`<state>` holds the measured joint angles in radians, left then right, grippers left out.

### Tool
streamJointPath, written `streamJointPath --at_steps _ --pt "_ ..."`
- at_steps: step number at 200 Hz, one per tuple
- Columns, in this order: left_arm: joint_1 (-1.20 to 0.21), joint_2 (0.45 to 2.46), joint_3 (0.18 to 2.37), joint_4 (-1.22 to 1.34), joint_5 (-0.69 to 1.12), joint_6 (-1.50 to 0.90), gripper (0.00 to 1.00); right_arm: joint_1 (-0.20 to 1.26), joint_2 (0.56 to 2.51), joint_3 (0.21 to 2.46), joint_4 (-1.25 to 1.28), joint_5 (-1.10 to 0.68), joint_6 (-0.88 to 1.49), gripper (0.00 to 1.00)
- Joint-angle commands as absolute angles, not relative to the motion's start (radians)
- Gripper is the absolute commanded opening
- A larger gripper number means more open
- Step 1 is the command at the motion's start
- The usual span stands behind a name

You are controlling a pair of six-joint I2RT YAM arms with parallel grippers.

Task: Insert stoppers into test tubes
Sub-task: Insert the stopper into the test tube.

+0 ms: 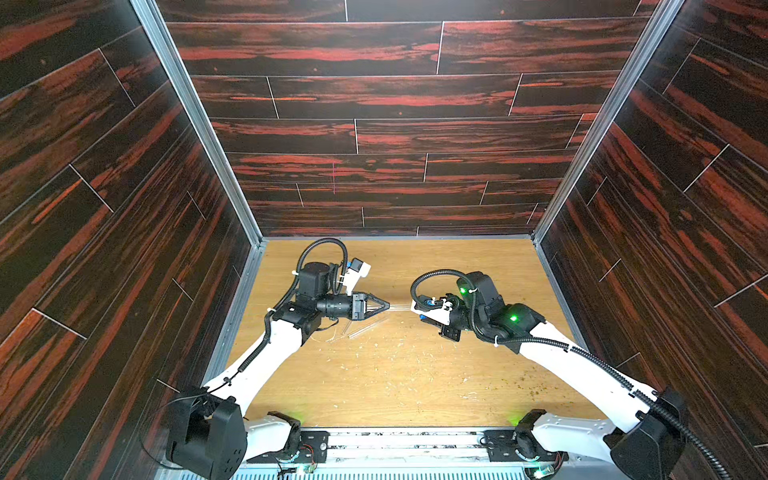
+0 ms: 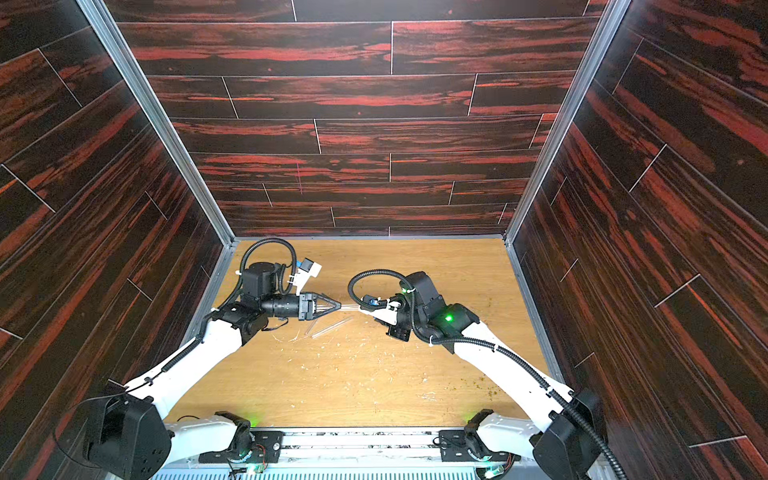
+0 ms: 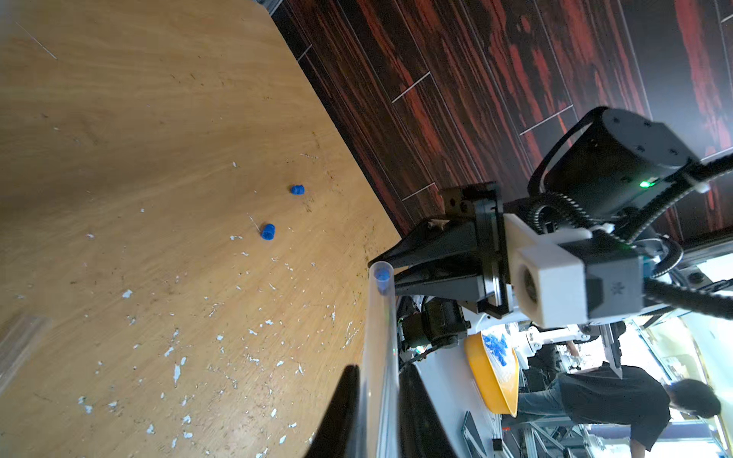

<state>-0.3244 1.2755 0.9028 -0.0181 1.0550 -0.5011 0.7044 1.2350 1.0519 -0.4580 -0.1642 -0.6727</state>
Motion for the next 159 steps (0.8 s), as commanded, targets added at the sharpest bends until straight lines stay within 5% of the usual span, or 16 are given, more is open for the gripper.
streamJointPath --at_steps 1,159 --pt "-0.340 1.282 0.904 -0.059 1.064 -0.436 0.13 0.713 1.250 1.076 -0.449 -0.193 -0.699 0.17" --pt "-0.358 1.301 0.927 -0.097 1.109 -0.396 0.12 0.746 1.242 1.063 -0.461 -0.181 -0.772 0.17"
